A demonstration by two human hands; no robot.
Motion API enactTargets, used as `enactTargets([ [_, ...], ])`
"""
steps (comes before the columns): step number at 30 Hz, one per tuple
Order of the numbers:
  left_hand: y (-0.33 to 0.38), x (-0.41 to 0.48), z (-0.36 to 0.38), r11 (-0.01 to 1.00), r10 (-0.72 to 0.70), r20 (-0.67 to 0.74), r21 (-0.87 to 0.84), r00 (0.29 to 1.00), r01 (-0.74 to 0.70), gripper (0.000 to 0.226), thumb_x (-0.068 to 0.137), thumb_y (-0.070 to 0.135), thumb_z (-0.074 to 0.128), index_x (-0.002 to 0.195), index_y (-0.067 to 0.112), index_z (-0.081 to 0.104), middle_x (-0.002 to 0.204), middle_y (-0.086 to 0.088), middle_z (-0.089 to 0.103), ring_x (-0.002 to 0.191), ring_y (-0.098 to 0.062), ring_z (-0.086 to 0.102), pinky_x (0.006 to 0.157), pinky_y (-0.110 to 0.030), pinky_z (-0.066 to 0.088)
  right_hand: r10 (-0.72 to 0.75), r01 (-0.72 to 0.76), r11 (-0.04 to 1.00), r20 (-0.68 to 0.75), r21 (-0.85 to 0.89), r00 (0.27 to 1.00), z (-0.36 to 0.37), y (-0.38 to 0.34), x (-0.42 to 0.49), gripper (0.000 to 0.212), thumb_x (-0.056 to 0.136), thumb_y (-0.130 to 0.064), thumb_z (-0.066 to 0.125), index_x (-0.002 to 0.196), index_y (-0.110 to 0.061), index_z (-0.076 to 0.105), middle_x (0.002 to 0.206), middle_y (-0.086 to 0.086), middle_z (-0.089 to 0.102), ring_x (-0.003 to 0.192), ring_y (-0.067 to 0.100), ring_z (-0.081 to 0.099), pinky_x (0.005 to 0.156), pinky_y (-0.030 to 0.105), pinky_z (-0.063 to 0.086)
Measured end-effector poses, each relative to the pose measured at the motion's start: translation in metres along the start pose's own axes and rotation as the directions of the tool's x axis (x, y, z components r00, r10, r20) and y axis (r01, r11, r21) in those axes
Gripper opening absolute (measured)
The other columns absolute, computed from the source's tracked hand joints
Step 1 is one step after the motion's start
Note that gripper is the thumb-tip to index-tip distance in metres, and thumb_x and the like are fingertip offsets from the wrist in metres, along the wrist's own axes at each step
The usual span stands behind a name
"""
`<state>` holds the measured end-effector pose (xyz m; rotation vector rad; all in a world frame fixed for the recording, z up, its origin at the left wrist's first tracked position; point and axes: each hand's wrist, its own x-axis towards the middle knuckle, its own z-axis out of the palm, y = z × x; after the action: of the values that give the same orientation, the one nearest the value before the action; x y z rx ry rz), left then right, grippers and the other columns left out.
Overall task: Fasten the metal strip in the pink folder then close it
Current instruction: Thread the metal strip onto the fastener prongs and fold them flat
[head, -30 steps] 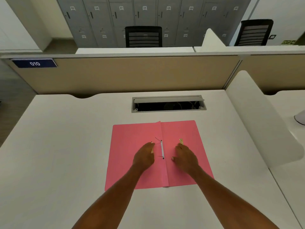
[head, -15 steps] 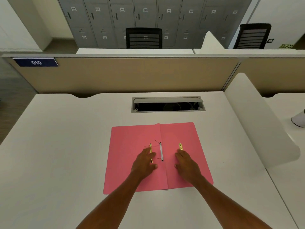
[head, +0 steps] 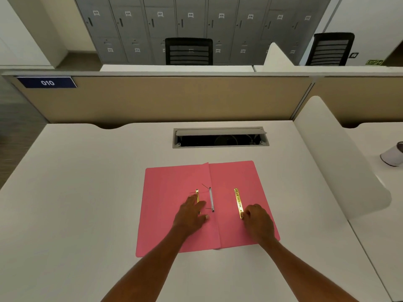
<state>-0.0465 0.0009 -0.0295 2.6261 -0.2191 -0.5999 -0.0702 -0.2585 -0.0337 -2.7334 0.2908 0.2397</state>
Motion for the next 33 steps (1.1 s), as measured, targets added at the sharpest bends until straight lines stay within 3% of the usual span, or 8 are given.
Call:
enactTargets([
  [6,0.006,-0.001,0.010,0.994,-0.009,0.013,0.108,1.000,0.008,0.079,0.099,0.069,0.052,0.164,0.027,0.035,0.180,-0.010,0.011,0.169,-0.032,0.009,0.135,-0.055,0.019,-0.016,0.018,0.995,0.029,-0.099,0.999,-0.003,-0.008,-0.002,0.023,0.106,-0.032,0.059,0.106,-0.014,0.073,0.104,0.002,0.072,0.095,0.020,0.069,0.083,0.035,0.062],
  [14,0.011,-0.002,0.020,0.996,-0.055,-0.012,0.069,0.998,0.055,0.091,0.093,0.077,0.055,0.165,0.027,0.029,0.181,-0.007,0.004,0.169,-0.034,0.001,0.135,-0.063,0.011,0.007,-0.003,0.989,0.032,-0.147,0.999,-0.006,-0.017,-0.001,0.021,0.105,-0.026,0.056,0.108,-0.013,0.072,0.105,0.003,0.072,0.097,0.021,0.071,0.083,0.036,0.062],
  [22,0.009,-0.001,0.022,0.999,-0.054,-0.008,0.005,0.998,0.055,0.088,0.093,0.073,0.058,0.164,0.029,0.030,0.182,-0.005,0.000,0.170,-0.033,-0.004,0.135,-0.063,0.007,0.037,-0.033,0.997,0.059,-0.071,0.998,-0.010,-0.016,0.007,0.017,0.101,-0.027,0.059,0.100,-0.012,0.066,0.096,0.004,0.071,0.087,0.024,0.069,0.076,0.037,0.059],
  [26,0.010,0.001,0.021,0.997,-0.061,-0.030,-0.057,0.998,0.059,0.077,0.097,0.067,0.058,0.161,0.028,0.038,0.181,-0.003,0.005,0.170,-0.030,0.001,0.135,-0.062,0.008,0.063,-0.064,0.997,0.044,0.039,0.997,-0.011,-0.014,0.010,0.011,0.098,-0.021,0.062,0.091,-0.011,0.062,0.087,0.008,0.073,0.080,0.029,0.070,0.070,0.038,0.057],
  [33,0.005,0.003,0.021,0.996,-0.049,-0.038,-0.080,0.998,0.046,0.070,0.101,0.055,0.061,0.160,0.025,0.042,0.181,-0.003,0.009,0.170,-0.027,0.005,0.136,-0.057,0.009,0.053,-0.052,0.998,0.052,-0.030,0.997,-0.009,-0.016,0.006,0.023,0.105,-0.028,0.059,0.104,-0.011,0.074,0.102,0.007,0.076,0.094,0.028,0.073,0.085,0.041,0.062],
])
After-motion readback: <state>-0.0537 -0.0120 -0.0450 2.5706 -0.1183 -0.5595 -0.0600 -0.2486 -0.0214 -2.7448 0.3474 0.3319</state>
